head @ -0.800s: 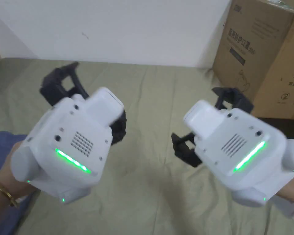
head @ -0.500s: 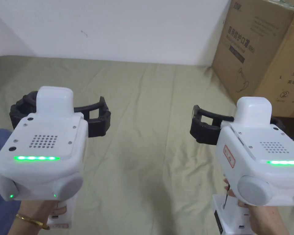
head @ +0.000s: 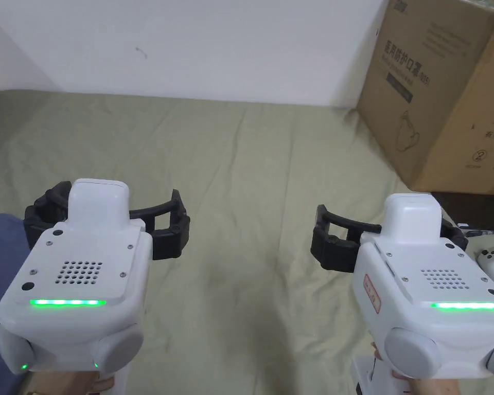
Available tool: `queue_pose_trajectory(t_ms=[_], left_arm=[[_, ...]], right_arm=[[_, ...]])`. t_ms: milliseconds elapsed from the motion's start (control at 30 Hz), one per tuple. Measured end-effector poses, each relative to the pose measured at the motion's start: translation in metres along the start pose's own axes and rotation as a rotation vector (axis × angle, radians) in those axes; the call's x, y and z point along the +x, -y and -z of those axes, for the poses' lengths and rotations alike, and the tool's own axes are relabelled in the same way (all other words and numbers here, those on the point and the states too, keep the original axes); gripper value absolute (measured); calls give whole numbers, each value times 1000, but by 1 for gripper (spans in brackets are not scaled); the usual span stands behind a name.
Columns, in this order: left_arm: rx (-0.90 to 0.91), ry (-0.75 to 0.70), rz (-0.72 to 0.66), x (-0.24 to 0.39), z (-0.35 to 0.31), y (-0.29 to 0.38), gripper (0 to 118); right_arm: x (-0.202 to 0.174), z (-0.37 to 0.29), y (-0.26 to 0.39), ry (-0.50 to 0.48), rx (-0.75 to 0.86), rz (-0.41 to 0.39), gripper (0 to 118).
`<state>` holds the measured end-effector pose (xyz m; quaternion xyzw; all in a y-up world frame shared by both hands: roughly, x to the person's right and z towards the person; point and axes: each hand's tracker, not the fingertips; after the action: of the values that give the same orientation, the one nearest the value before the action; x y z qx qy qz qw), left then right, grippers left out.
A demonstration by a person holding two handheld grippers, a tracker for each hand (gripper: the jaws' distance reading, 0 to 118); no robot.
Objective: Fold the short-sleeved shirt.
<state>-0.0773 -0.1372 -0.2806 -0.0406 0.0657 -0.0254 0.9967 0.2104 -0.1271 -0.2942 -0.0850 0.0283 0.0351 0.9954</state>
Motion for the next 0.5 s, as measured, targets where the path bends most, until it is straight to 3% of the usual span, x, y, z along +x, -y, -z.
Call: queue_pose_trajectory(t_ms=[67,133,167,200,233,267,367,500], left_arm=[[4,-2,1,0,-1,-2,117],[7,-1,6,1,-2,-6,107],[16,4,12,1,-4,-7,79],[42,7,31,2,-6,-8,50],[50,-5,47,3,-7,-9,19],[45,-12,65,3,-6,-9,4],[19,47,38,2,-6,-8,0],[23,35,38,4,-8,-1,0]], right_arm=[[-2,-1,-1,-4,5,-20,112],[-5,-4,-3,-5,16,-40,88],[-5,-4,-4,-6,16,-47,54],[-6,-4,-5,-5,12,-50,30],[-6,-3,-6,-4,6,-43,12],[-5,-3,-6,-9,-2,-16,6],[-2,-3,-7,-12,-15,50,0],[-1,-3,-5,-9,-28,43,0]])
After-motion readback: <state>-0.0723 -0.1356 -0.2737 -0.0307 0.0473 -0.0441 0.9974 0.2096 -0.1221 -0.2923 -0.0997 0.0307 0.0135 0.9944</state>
